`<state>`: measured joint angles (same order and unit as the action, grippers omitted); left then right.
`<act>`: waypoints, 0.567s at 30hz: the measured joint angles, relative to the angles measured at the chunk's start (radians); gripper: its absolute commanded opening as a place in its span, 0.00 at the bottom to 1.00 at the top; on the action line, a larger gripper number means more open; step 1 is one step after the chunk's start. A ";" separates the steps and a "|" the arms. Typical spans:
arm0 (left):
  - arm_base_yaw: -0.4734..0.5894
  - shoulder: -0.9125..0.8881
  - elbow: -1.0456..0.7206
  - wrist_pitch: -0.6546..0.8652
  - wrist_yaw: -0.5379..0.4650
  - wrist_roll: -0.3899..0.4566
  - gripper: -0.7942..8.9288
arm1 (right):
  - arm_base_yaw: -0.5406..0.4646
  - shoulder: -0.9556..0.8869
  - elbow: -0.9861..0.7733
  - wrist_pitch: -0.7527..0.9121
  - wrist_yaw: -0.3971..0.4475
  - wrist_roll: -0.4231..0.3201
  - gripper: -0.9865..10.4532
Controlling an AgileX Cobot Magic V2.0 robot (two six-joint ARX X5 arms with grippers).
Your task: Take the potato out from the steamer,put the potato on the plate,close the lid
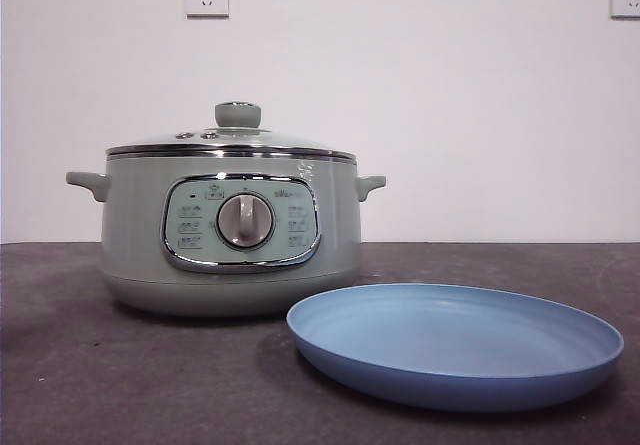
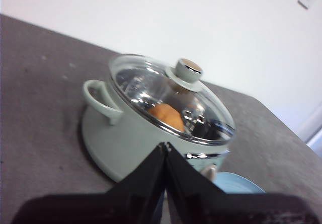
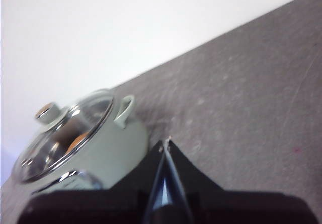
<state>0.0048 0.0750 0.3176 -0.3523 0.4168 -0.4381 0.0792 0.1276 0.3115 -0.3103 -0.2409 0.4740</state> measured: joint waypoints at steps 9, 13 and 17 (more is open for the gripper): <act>0.000 0.238 0.244 -0.168 0.196 0.148 0.07 | 0.000 0.290 0.325 -0.282 -0.227 -0.198 0.08; 0.000 0.342 0.356 -0.301 0.265 0.268 0.07 | 0.000 0.426 0.476 -0.452 -0.378 -0.334 0.08; 0.000 0.419 0.448 -0.434 0.316 0.385 0.07 | 0.006 0.534 0.599 -0.598 -0.479 -0.466 0.08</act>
<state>0.0048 0.4942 0.7658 -0.7864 0.7330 -0.0536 0.0856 0.6621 0.9104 -0.9085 -0.7200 0.0078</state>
